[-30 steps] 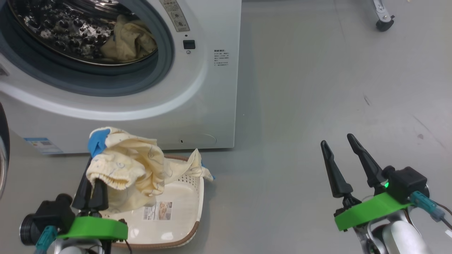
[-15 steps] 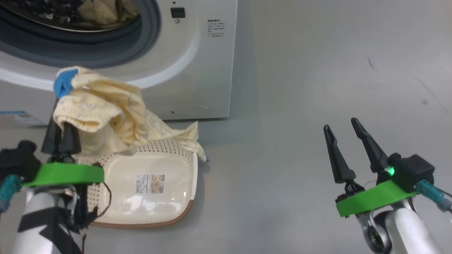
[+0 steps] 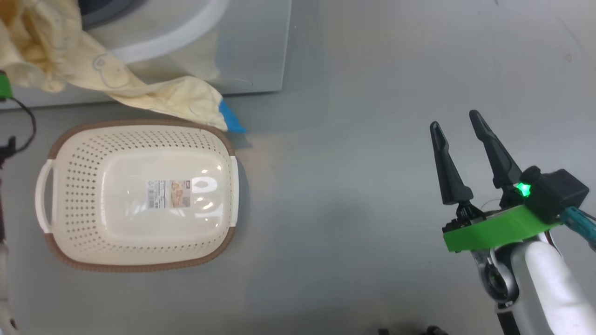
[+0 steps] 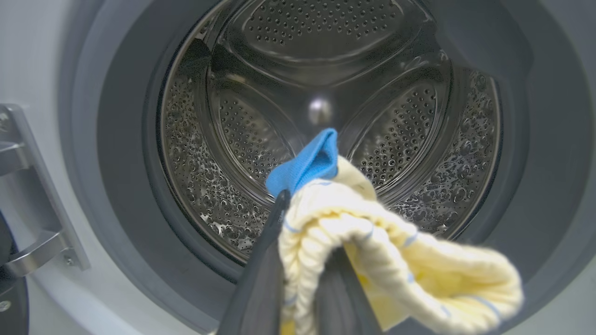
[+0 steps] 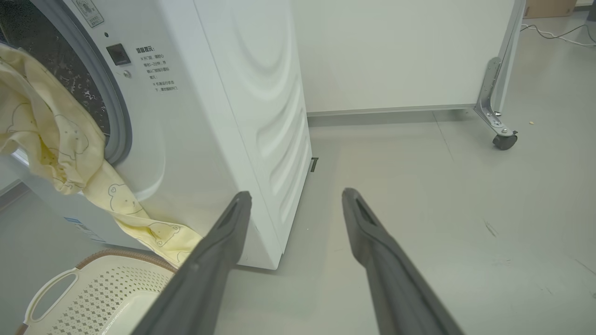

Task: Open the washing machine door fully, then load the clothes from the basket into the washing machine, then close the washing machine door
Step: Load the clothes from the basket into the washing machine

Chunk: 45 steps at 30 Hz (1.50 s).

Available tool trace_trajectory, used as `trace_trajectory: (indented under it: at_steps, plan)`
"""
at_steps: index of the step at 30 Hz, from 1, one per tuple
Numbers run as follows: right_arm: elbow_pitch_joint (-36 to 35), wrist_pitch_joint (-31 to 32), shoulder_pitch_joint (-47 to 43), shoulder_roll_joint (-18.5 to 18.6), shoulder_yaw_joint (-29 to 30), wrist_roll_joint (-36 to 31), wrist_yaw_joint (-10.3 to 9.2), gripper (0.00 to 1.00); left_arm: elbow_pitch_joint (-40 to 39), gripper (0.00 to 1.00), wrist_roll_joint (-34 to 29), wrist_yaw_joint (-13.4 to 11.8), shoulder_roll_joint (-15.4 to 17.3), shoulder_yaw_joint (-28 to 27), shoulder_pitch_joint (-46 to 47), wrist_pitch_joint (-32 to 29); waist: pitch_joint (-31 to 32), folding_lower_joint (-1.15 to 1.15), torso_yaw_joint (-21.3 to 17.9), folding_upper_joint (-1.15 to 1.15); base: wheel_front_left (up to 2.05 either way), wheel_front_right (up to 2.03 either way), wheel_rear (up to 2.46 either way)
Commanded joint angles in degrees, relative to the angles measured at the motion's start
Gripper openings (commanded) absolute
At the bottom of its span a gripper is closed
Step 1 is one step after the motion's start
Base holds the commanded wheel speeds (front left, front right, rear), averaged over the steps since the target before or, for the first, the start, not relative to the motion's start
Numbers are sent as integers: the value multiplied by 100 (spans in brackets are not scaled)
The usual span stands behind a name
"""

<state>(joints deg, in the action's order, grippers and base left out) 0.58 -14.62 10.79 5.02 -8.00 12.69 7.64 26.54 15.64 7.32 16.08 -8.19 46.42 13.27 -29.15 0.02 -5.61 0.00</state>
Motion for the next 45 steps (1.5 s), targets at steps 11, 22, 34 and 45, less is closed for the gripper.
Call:
trace_trajectory:
  at_steps: [11, 22, 34, 45]
  plan:
    - [-377, -38, 494, -64, -210, -21, -15, 100, 855, 0, 513, 16, 1654, 1229, 2786, -853, -1501, -2, -361, 0, 0, 0, 0]
    - [-323, -38, 718, -157, -456, 78, -15, 100, 1771, 0, 489, 16, 2082, 1775, 5021, -579, -1963, -2, -641, 0, 0, 0, 0]
    - [-293, -38, 789, -195, -624, 109, -15, 100, 2659, 0, 184, 16, 2044, 2848, 5548, -665, -2211, -2, -741, 0, 0, 0, 0]
    - [-239, -38, 825, -209, -700, 68, -15, 100, 3844, 100, 323, 11, 1822, 3645, 6040, -378, -2247, -2, -737, 0, 0, 0, 0]
